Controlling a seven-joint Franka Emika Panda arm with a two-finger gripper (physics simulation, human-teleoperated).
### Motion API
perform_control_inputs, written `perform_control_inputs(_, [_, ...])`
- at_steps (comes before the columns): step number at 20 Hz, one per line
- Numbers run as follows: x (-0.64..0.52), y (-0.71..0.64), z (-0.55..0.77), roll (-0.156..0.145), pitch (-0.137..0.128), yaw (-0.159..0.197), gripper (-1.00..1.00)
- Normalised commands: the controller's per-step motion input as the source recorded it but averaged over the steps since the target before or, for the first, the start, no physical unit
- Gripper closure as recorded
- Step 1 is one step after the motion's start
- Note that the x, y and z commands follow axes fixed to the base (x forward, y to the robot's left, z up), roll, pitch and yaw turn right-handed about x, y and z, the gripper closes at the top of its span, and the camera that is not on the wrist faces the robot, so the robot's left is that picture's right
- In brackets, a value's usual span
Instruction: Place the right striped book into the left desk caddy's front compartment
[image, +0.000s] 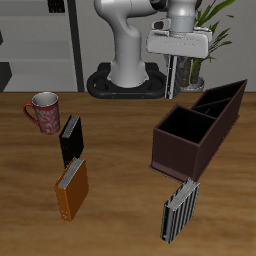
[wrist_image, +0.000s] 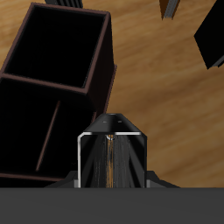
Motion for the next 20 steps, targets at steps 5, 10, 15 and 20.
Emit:
perform_control_inputs(5, [0.08, 0.16, 0.16, -0.025, -0.04, -0.084, 1.0])
perform_control_inputs(10, [0.18, 0.09, 0.05, -0.017, 0.014, -0.077, 1.0])
perform_control_inputs(15, [0.17, 0.11, -0.03, -0.006, 0.016, -0.04, 1.0])
perform_control_inputs(20, [0.17, 0.14, 0.02, 0.011, 0.011, -0.024, 1.0])
